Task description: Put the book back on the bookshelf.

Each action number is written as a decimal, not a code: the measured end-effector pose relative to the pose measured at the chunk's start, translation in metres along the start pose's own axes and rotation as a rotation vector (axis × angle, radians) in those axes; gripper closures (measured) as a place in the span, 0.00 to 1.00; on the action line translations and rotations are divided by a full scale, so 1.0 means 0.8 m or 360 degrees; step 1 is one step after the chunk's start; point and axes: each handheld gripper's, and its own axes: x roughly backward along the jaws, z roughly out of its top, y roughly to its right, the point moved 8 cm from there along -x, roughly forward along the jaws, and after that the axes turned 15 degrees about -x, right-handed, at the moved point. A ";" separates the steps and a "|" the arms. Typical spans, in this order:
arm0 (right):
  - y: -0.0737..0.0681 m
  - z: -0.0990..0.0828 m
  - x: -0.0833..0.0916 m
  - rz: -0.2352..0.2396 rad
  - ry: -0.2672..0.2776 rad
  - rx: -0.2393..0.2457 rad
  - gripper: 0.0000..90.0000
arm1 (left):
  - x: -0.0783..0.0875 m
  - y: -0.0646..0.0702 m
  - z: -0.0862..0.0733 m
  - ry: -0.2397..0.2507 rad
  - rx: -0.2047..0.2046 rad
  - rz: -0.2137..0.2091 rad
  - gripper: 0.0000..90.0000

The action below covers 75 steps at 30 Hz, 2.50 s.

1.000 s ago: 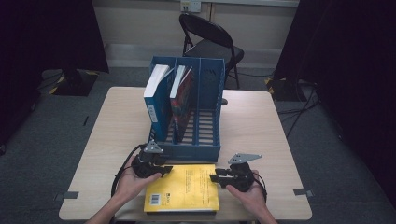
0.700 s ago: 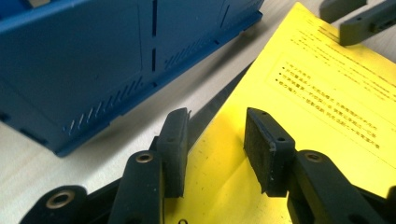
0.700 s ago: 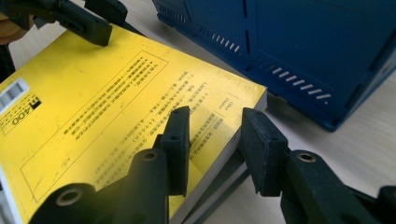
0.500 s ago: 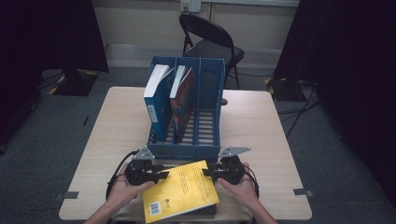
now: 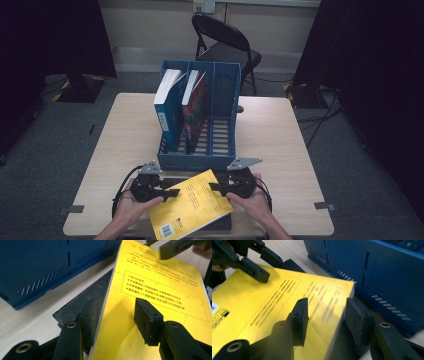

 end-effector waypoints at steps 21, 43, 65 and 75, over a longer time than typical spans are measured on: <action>-0.021 -0.072 0.048 0.0024 -0.0049 0.0023 0.56 | -0.009 -0.001 0.009 -0.0011 0.0022 0.0056 0.62; 0.001 -0.057 0.031 -0.0094 -0.0020 0.0025 0.59 | 0.015 0.014 -0.012 -0.0065 0.0093 0.0096 0.64; -0.020 -0.046 0.013 -0.0092 -0.0004 0.0040 0.73 | 0.019 0.003 -0.014 0.0015 0.0103 0.0101 0.74; -0.011 -0.031 0.000 -0.0107 0.0005 0.0014 0.74 | 0.029 0.012 -0.026 0.0031 0.0159 0.0089 0.71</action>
